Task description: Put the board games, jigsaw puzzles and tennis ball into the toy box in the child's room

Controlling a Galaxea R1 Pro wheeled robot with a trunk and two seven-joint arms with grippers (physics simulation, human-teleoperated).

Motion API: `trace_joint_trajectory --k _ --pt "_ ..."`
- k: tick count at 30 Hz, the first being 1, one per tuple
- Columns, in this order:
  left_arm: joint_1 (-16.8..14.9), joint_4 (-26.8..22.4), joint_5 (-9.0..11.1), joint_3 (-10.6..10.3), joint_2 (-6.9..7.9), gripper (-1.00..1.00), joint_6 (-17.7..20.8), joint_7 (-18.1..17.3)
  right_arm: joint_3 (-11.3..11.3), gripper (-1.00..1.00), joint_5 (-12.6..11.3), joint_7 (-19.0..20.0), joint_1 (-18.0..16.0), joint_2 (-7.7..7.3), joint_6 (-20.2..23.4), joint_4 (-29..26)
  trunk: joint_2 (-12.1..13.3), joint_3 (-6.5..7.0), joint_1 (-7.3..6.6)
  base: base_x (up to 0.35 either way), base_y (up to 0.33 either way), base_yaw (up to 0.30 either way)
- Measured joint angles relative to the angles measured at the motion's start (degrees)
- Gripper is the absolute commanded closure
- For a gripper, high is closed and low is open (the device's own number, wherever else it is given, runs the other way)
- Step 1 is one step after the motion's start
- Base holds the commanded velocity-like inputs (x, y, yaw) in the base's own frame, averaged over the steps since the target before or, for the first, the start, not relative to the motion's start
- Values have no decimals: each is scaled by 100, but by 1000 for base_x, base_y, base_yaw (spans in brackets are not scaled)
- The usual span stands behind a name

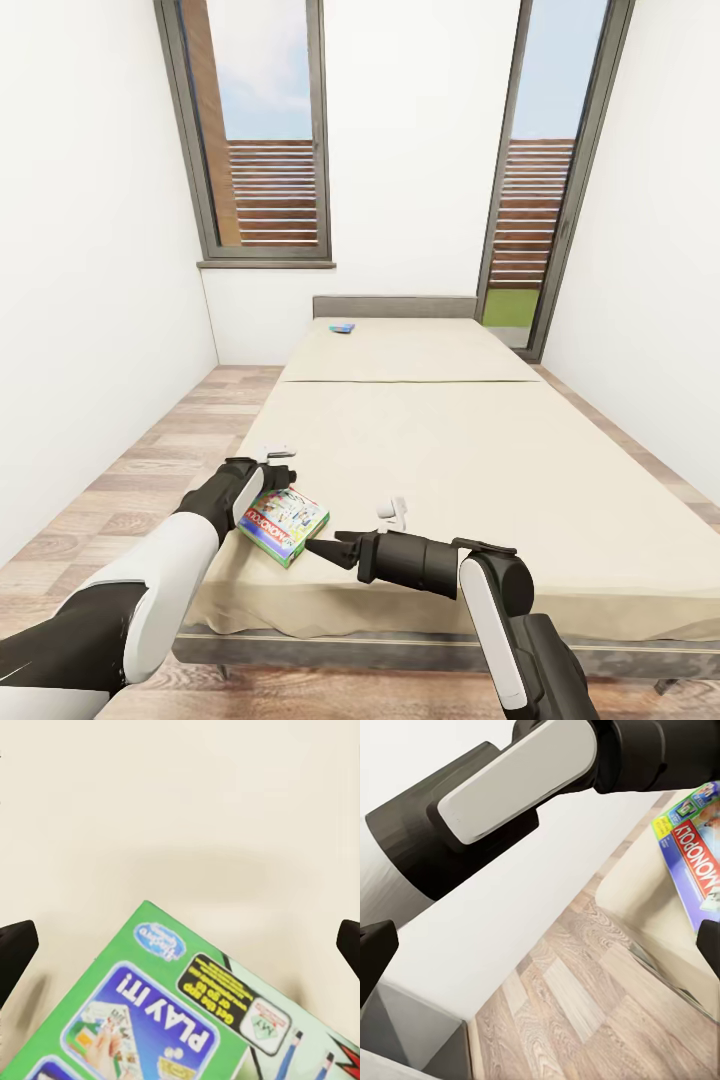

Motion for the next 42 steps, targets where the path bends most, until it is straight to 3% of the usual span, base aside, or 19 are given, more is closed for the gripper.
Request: trace_joint_trajectory --k 42 --pt "0 8 -7 0 -8 -100 148 290 9 -100 -1 -122 0 0 -1 0 0 0 0 0 0 0"
